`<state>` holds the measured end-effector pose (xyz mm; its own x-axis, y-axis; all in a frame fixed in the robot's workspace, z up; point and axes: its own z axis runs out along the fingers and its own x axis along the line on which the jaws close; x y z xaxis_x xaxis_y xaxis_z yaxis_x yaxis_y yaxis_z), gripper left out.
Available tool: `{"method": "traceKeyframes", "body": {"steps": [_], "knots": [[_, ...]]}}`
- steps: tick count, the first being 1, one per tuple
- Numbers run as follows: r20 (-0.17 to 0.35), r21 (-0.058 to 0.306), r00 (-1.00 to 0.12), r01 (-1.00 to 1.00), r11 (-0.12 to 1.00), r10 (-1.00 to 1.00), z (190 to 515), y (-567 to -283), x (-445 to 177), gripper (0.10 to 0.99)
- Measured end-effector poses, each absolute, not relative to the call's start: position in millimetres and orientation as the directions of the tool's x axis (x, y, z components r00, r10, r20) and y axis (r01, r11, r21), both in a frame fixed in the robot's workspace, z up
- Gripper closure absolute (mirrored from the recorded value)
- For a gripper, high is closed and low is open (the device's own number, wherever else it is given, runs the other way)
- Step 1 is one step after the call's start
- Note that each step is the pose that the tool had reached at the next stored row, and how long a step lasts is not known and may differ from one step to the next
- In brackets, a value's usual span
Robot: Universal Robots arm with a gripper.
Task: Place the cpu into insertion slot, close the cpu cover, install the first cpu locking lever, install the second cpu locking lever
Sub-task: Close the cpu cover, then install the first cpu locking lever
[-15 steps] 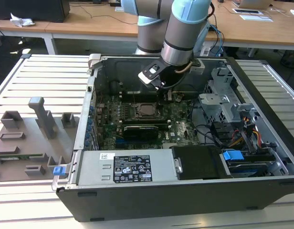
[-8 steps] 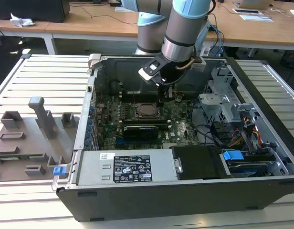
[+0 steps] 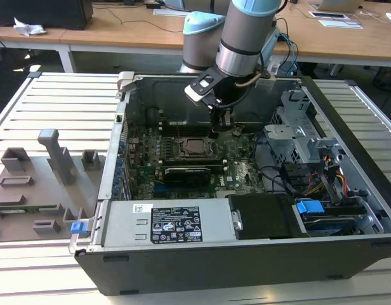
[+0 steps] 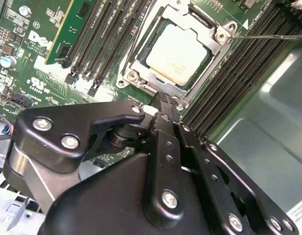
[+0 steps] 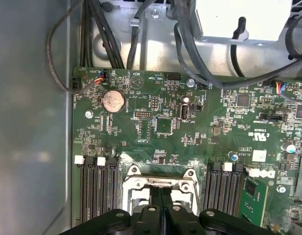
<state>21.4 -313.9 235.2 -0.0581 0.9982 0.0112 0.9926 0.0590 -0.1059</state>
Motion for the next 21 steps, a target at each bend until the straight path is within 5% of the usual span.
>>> {"method": "traceKeyframes", "body": {"steps": [21], "knots": [[0.011, -0.106, -0.089, 0.99, 0.09, 0.996, 247.1, -313.9, 21.4, 0.98]]}}
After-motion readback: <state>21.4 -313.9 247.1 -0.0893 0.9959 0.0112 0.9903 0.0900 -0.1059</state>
